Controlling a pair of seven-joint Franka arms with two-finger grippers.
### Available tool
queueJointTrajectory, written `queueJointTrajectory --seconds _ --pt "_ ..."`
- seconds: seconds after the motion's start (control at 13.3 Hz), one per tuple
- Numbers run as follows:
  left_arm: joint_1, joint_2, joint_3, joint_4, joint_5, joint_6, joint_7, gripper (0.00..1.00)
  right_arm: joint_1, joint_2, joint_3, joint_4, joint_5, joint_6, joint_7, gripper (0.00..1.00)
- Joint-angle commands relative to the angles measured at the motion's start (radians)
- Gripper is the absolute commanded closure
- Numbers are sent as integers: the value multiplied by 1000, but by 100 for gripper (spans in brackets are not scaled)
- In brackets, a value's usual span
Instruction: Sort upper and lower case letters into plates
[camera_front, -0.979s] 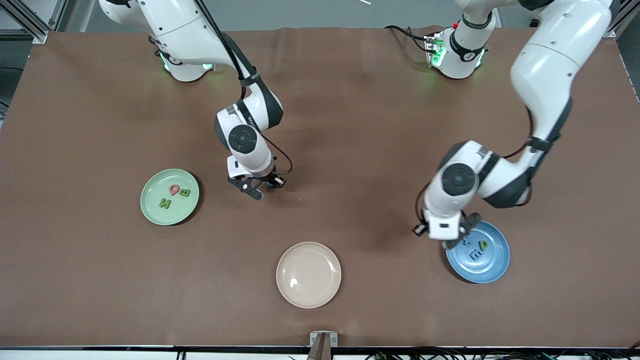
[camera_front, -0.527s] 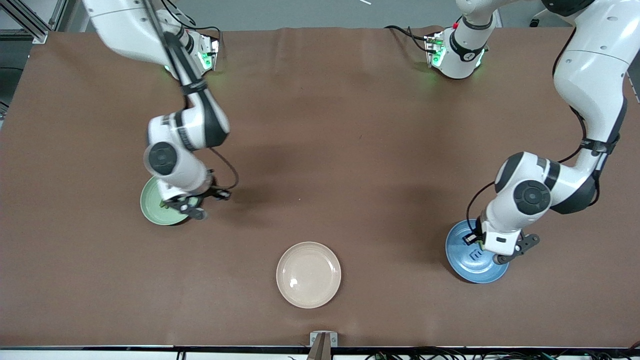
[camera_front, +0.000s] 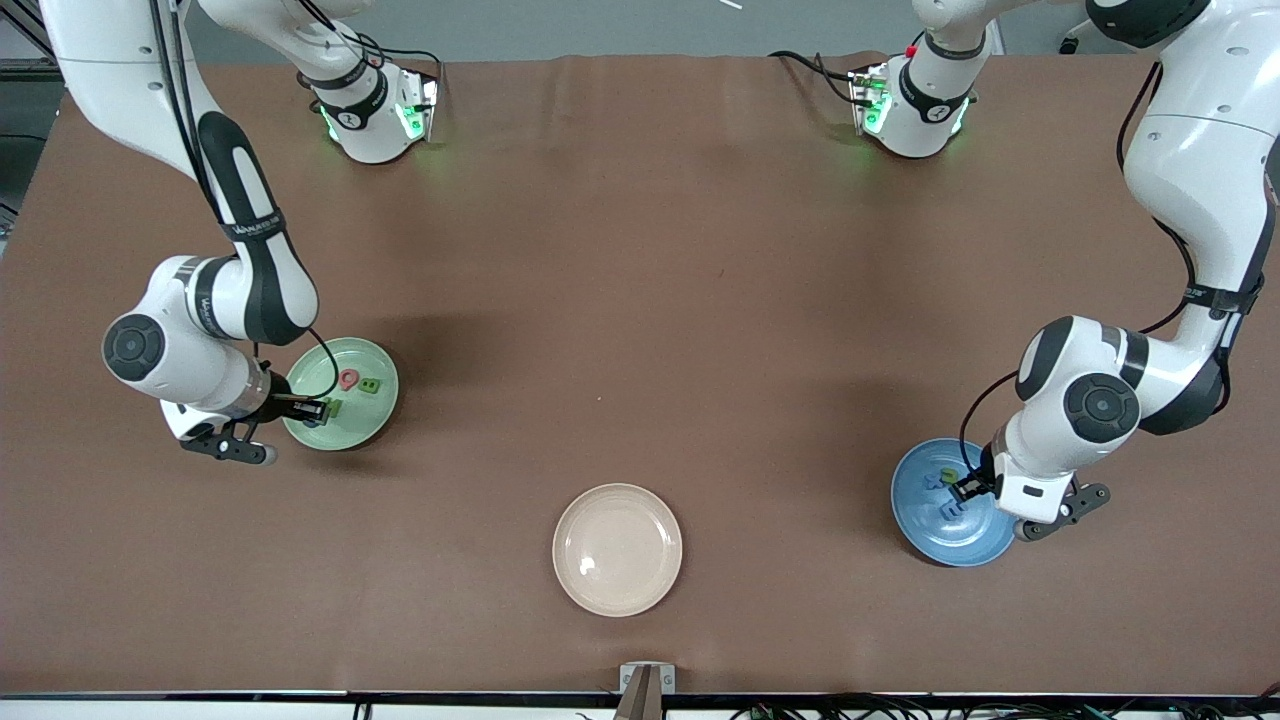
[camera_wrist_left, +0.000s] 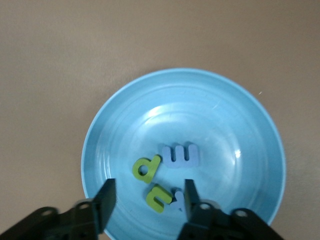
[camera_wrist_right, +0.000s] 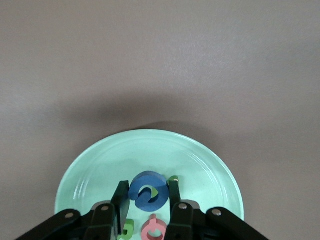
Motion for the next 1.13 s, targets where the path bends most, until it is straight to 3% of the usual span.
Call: queueJointTrajectory --seconds 0.0,0.3,0.6,0.68,0.83,1.05 --pt "-10 -39 -8 36 8 -12 26 0 10 37 24 -9 13 35 -3 98" --pt "-4 -177 -45 37 -12 -100 220 0 14 55 35 -9 14 51 0 97" --pt "-5 -313 -91 72 -92 -323 321 0 16 58 44 -9 34 51 -2 94" --pt "-5 -335 -108 97 -116 -375 380 0 17 58 44 -8 34 46 -2 79" --pt "-7 -340 -131 167 -181 -471 463 0 16 55 44 -6 34 40 -6 1" --pt "-4 -390 -166 217 -201 -609 521 0 8 43 41 20 29 5 -9 0"
